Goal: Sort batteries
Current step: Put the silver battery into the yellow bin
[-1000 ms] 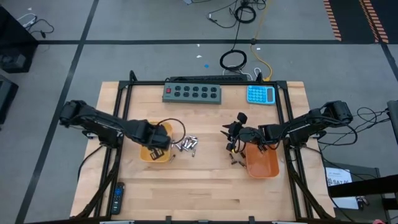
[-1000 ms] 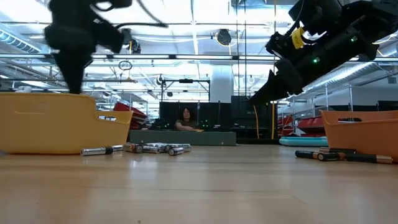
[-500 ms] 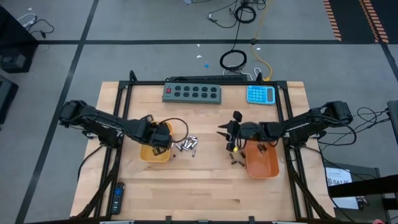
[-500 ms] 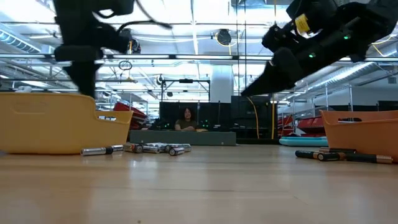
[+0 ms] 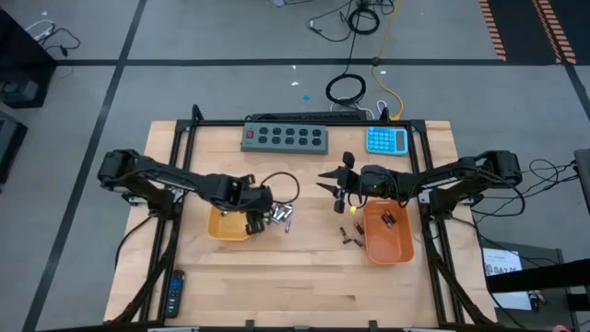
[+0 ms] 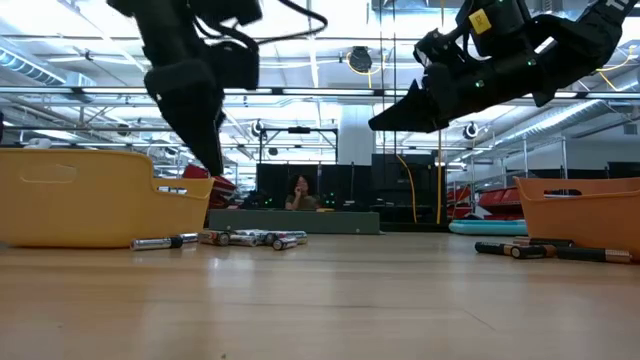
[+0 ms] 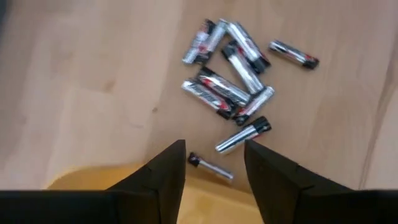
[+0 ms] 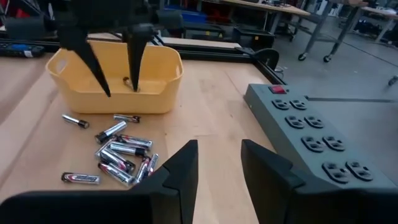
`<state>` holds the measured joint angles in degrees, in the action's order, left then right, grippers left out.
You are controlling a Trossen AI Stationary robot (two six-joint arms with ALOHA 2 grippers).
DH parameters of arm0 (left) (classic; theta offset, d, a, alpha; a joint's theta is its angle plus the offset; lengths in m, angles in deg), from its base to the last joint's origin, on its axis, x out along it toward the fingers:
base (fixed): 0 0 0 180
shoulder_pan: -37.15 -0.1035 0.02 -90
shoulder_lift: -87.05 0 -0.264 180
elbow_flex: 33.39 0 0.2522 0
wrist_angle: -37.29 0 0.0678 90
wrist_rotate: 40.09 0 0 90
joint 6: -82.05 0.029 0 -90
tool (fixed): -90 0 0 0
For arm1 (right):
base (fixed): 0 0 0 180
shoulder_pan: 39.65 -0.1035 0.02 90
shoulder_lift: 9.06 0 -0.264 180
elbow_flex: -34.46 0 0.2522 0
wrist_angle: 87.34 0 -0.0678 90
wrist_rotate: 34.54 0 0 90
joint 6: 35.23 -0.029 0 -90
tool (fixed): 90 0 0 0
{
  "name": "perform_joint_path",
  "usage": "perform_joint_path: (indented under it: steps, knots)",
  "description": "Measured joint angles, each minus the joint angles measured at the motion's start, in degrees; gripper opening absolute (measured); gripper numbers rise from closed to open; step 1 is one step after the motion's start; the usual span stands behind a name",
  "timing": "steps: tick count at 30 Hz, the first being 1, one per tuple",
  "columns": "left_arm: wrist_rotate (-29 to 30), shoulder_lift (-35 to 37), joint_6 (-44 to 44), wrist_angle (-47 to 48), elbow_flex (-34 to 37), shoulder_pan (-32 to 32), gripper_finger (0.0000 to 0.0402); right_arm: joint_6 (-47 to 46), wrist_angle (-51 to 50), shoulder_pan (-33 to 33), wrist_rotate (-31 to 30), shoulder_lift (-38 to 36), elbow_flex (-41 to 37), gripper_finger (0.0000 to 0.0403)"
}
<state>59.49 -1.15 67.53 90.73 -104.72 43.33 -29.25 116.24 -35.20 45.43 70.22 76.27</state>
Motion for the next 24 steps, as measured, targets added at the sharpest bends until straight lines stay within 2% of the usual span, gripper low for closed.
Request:
perform_joint_path:
  steps: [7, 11, 16, 24]
  knots:
    - [-1.6, -5.8, 11.6, 0.5, -4.3, -0.2, 0.015, 3.7, -0.6, 2.0, -0.3, 0.0, 0.0, 0.0114]
    - [-2.3, -8.2, 14.2, 2.2, -6.7, -0.1, 0.0151, 4.0, -2.5, 4.4, 0.2, 0.0, 0.0, 0.0114]
    - [-2.8, -10.7, 18.1, 6.3, -8.7, 0.6, 0.0164, 4.9, -1.9, 6.9, 4.1, 0.0, 0.0, 0.0114]
    - [-3.6, -13.8, 23.0, 8.6, -8.9, 0.6, 0.0171, 5.2, -2.4, 8.7, 4.4, 0.0, 0.0, 0.0114]
